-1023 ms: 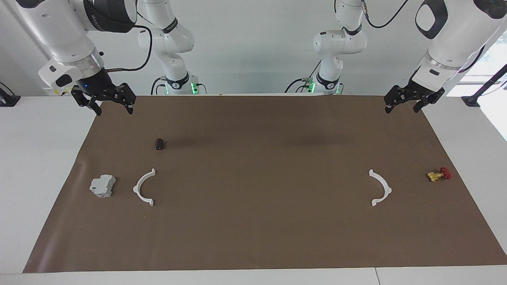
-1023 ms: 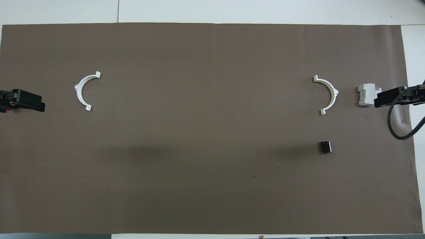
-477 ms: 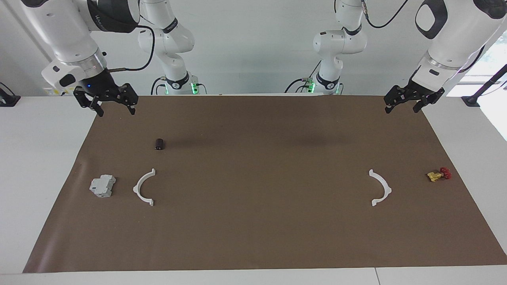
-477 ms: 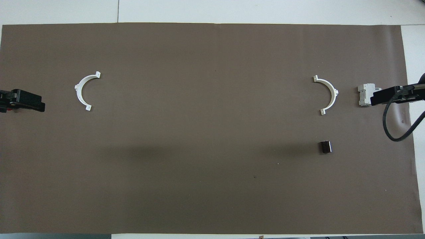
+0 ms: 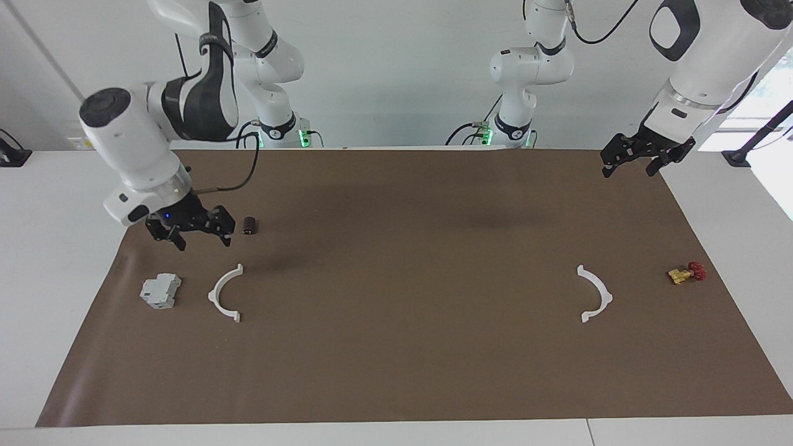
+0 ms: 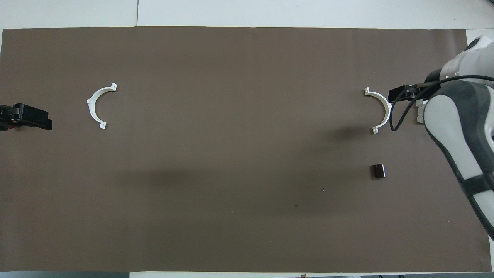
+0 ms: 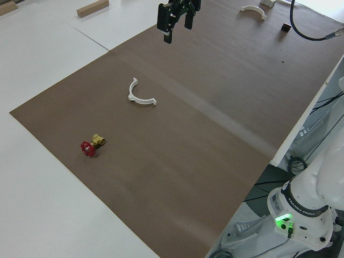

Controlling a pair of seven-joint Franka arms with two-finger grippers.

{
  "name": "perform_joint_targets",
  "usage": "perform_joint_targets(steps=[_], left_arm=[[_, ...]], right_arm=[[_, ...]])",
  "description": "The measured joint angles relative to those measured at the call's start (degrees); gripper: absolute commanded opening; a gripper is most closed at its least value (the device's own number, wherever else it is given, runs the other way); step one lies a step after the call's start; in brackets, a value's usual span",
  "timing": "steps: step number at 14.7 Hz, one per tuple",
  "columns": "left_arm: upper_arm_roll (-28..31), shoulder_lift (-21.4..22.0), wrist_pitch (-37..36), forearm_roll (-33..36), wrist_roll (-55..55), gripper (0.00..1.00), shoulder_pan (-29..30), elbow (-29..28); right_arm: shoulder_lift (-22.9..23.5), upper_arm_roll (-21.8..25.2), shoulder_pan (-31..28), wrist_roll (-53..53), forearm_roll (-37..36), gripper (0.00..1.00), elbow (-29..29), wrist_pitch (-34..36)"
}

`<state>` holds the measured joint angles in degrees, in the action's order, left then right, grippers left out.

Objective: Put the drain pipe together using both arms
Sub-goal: 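Reach the right gripper to the nearer white clamp half and grasp it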

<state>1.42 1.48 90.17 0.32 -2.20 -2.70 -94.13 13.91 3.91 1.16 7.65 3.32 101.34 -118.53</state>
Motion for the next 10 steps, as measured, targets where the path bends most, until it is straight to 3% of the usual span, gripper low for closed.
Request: perform_joint_targets(steps=[2,5,10], left_arm=[[0.00,0.00,0.00,0.00,0.00,1.00,0.00,0.00],[0.00,0.00,0.00,0.00,0.00,1.00,0.00,0.00],[0.03,0.00,-0.91,0.00,0.00,1.00,0.02,-0.02]], right_arm=[[4.97,0.03,-0.61,1.28,0.06,1.00,0.25,-3.16],[9.90,0.10,-2.44,6.66,0.44,0.90,1.74,-8.30],[10.52,0.11,-2.83,7.99,0.53,0.77,3.85,-12.10]])
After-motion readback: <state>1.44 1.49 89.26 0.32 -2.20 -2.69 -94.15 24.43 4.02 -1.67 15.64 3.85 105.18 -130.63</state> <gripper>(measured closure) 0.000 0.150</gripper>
